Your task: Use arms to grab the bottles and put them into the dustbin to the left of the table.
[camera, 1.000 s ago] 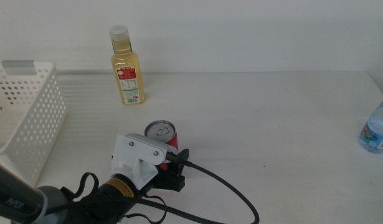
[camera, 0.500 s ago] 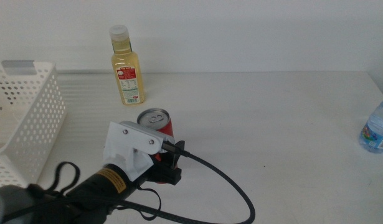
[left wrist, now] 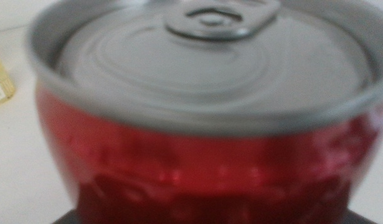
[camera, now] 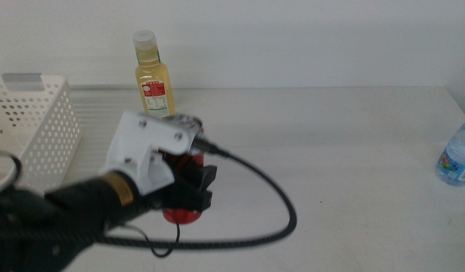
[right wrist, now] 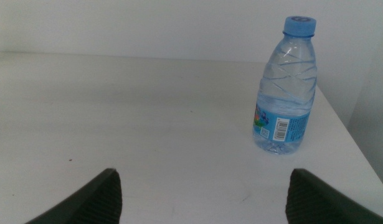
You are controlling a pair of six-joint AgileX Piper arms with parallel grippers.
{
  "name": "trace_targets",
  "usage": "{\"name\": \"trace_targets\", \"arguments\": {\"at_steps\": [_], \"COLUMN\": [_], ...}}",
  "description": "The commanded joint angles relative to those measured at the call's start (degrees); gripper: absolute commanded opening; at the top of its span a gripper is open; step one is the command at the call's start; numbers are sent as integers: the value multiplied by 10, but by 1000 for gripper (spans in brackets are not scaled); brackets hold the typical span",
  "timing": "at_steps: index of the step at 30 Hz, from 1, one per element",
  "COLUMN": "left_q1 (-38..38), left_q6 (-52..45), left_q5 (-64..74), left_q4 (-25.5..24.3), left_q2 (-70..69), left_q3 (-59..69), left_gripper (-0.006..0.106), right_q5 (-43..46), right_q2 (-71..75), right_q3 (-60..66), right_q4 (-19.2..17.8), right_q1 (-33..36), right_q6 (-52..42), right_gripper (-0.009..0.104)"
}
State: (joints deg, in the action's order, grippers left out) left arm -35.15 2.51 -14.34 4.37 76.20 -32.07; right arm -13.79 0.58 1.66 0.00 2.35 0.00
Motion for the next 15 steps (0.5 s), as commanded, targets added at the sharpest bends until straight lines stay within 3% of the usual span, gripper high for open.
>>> {"name": "trace_targets", "arguments": {"at_steps": [1, 8, 15], "left_q1": [0, 9, 81], "left_q6": [-16, -29, -25], "left_q5": [26, 239, 483], "left_q4": [1, 1, 1], "left_q2": [-36, -39, -25], "left_q3": [-63, -187, -317], "left_gripper": [-5, -5, -5], "right_q5": [41, 41, 41], "right_q2": [15, 15, 15], "right_q3": [-5, -5, -5], "right_q4": [-5, -5, -5], "right_q1": [-3, -3, -3], "right_q6": [-7, -7, -7], "right_gripper": [79, 79, 79]}}
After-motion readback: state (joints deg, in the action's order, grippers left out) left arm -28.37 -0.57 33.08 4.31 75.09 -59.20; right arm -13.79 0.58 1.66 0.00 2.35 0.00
